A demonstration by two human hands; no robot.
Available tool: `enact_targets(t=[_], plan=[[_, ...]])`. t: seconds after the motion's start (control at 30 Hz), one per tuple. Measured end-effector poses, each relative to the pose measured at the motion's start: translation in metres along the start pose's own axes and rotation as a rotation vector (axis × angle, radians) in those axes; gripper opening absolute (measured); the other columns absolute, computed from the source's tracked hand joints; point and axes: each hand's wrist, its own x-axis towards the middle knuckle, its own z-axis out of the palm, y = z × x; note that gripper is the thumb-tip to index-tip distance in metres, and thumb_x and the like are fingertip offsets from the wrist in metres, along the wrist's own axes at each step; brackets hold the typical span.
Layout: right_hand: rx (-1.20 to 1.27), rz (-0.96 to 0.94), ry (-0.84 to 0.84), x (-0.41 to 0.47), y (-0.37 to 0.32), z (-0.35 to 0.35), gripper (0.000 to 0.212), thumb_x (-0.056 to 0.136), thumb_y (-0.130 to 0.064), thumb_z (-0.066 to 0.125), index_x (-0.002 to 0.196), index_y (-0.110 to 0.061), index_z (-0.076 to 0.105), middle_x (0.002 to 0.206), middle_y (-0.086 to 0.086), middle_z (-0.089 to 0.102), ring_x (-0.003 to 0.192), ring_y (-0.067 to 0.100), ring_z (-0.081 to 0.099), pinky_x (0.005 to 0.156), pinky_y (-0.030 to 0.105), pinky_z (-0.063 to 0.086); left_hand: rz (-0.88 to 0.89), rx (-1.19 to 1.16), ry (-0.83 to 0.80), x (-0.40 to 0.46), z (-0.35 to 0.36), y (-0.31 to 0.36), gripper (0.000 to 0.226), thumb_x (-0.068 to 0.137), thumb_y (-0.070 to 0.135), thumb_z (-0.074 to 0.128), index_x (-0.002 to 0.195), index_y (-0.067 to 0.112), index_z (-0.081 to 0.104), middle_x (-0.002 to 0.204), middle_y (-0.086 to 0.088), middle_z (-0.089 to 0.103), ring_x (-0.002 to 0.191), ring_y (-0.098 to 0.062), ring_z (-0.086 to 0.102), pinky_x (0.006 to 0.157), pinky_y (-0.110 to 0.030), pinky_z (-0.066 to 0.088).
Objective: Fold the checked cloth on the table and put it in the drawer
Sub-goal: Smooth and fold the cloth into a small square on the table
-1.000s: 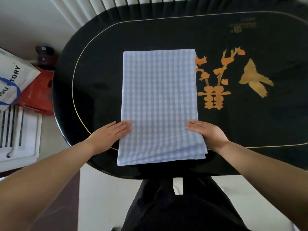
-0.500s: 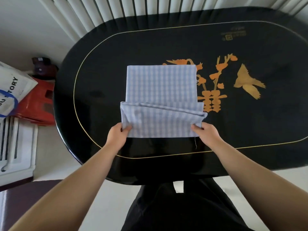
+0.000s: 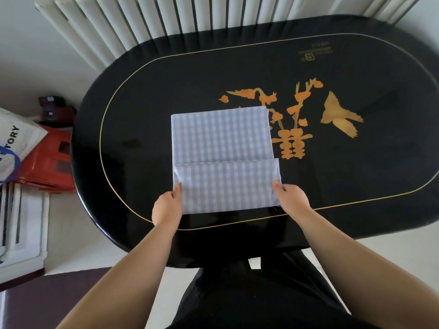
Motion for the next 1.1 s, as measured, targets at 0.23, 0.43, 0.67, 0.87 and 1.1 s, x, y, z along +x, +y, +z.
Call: enact_targets(t=[0.23, 0.43, 0.67, 0.87, 1.1], plan=[[-0.099, -0.029, -0.013, 0.002, 0.000, 0.000, 0.047, 0.098, -0.045, 0.032, 0.075, -0.012, 0.055, 0.071, 0.004, 0.052, 0.065, 0.016, 0.055, 0.053, 0.025, 0.040, 0.358, 0.096, 0.414, -0.022, 0.008, -0.003, 0.036, 0.095, 0.027, 0.052, 0.129, 0.016, 0.044, 0.131, -0.006, 0.050, 0.113, -0.027, 0.054, 0.091, -0.045, 0.045], [-0.132, 0.051, -0.035, 0.007, -0.010, 0.001, 0.043, 0.096, -0.048, 0.035, 0.082, -0.013, 0.056, 0.072, 0.004, 0.052, 0.065, 0.017, 0.056, 0.057, 0.029, 0.044, 0.930, 0.702, -0.039, -0.028, 0.041, 0.047, 0.059, 0.096, 0.057, 0.012, 0.150, 0.041, -0.006, 0.160, 0.007, -0.015, 0.145, -0.029, -0.022, 0.115, -0.057, -0.011], [-0.404, -0.903, 0.474, -0.010, -0.005, 0.018, 0.044, 0.091, -0.026, 0.051, 0.133, -0.015, 0.045, 0.138, 0.006, 0.047, 0.131, 0.025, 0.037, 0.108, 0.049, 0.035, 0.816, 0.748, -0.096, -0.011, 0.056, 0.048, 0.061, 0.093, 0.063, 0.006, 0.144, 0.045, -0.021, 0.150, 0.014, -0.033, 0.144, -0.028, -0.025, 0.114, -0.059, -0.013], [-0.873, -0.841, -0.061, 0.036, -0.010, -0.009, 0.064, 0.088, -0.062, 0.001, 0.146, -0.037, -0.013, 0.157, -0.010, -0.018, 0.143, 0.016, -0.023, 0.118, 0.052, -0.001, 0.831, 0.712, -0.125, 0.001, 0.046, 0.041, 0.065, 0.096, 0.058, 0.014, 0.150, 0.034, -0.013, 0.157, 0.010, -0.022, 0.146, -0.017, -0.019, 0.118, -0.043, -0.012], [-1.132, -1.053, -0.237, 0.063, 0.000, -0.048, 0.097, 0.082, -0.078, 0.021, 0.143, -0.023, -0.029, 0.152, 0.000, -0.035, 0.139, 0.017, -0.033, 0.120, 0.041, -0.007, 0.966, 0.777, -0.140, 0.032, 0.000, 0.003, 0.071, 0.090, 0.064, 0.001, 0.148, 0.026, -0.015, 0.157, 0.008, -0.019, 0.143, -0.006, -0.024, 0.118, -0.026, -0.015]])
